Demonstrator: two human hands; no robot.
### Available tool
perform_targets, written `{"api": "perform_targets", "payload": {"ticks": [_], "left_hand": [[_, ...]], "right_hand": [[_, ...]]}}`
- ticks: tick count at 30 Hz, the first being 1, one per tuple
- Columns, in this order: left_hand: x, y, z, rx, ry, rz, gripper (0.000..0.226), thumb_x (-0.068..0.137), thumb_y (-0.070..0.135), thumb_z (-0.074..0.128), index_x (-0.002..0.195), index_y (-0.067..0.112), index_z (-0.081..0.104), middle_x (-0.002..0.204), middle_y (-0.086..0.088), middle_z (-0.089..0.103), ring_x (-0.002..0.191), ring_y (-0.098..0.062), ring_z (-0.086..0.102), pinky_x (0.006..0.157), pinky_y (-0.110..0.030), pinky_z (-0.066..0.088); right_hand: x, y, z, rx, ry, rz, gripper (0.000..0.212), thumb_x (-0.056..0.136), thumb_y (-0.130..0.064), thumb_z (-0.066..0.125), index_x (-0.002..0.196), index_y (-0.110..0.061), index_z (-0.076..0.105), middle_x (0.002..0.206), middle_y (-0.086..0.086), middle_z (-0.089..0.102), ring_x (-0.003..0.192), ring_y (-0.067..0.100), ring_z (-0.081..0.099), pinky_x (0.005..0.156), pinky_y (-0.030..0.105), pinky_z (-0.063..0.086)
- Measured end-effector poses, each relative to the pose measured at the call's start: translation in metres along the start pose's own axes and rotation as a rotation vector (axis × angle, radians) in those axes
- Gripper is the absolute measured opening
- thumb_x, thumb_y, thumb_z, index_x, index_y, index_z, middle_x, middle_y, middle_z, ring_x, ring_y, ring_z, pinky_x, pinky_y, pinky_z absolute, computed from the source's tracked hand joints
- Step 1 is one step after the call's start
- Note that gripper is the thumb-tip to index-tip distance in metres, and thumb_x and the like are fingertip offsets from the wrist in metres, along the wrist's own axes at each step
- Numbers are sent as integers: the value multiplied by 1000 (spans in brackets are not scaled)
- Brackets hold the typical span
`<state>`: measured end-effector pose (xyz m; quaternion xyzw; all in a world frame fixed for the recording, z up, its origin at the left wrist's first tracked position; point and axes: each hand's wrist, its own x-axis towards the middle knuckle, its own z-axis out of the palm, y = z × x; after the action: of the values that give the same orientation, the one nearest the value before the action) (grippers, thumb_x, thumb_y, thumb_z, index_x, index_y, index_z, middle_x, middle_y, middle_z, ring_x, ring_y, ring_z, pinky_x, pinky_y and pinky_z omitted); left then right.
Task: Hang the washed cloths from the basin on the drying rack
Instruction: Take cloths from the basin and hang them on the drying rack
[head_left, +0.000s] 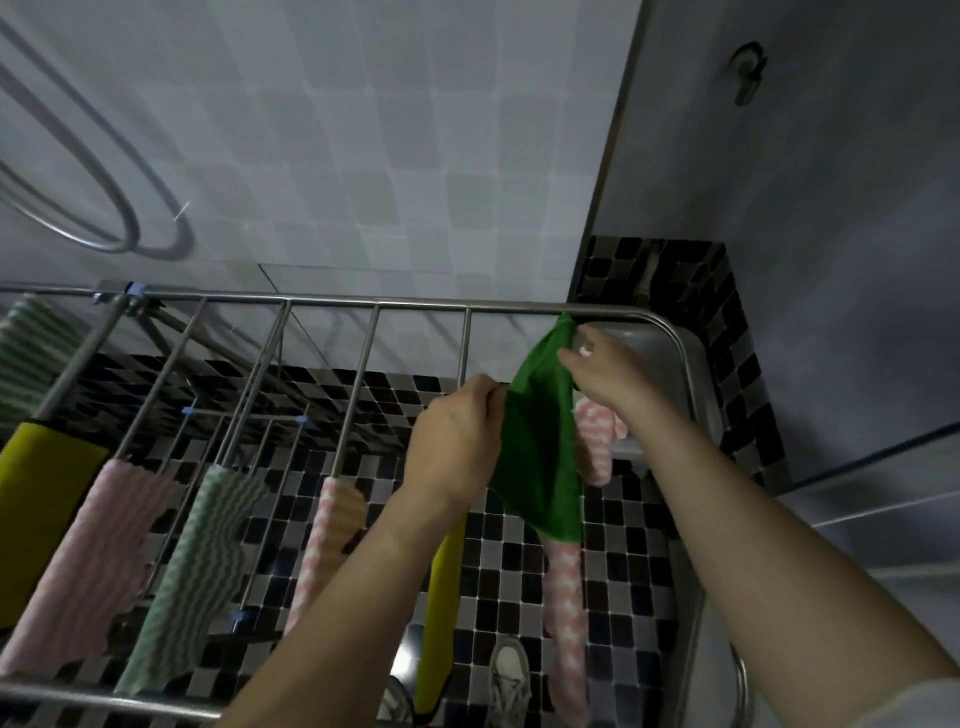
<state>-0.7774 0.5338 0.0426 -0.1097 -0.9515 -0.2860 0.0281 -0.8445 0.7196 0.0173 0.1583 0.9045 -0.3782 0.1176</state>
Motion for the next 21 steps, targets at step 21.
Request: {"api": "perform_targets", "payload": {"ticks": [21], "left_hand": [[-105,27,28,30,-688,72,37,87,52,58,63,25,59,49,9,42,48,-5,43,56,-25,37]], "right_hand": [[-125,38,4,-151,-311,-26,34,84,-37,71,68,-11,58,68,12,69,55,15,56,62,29,43]]}}
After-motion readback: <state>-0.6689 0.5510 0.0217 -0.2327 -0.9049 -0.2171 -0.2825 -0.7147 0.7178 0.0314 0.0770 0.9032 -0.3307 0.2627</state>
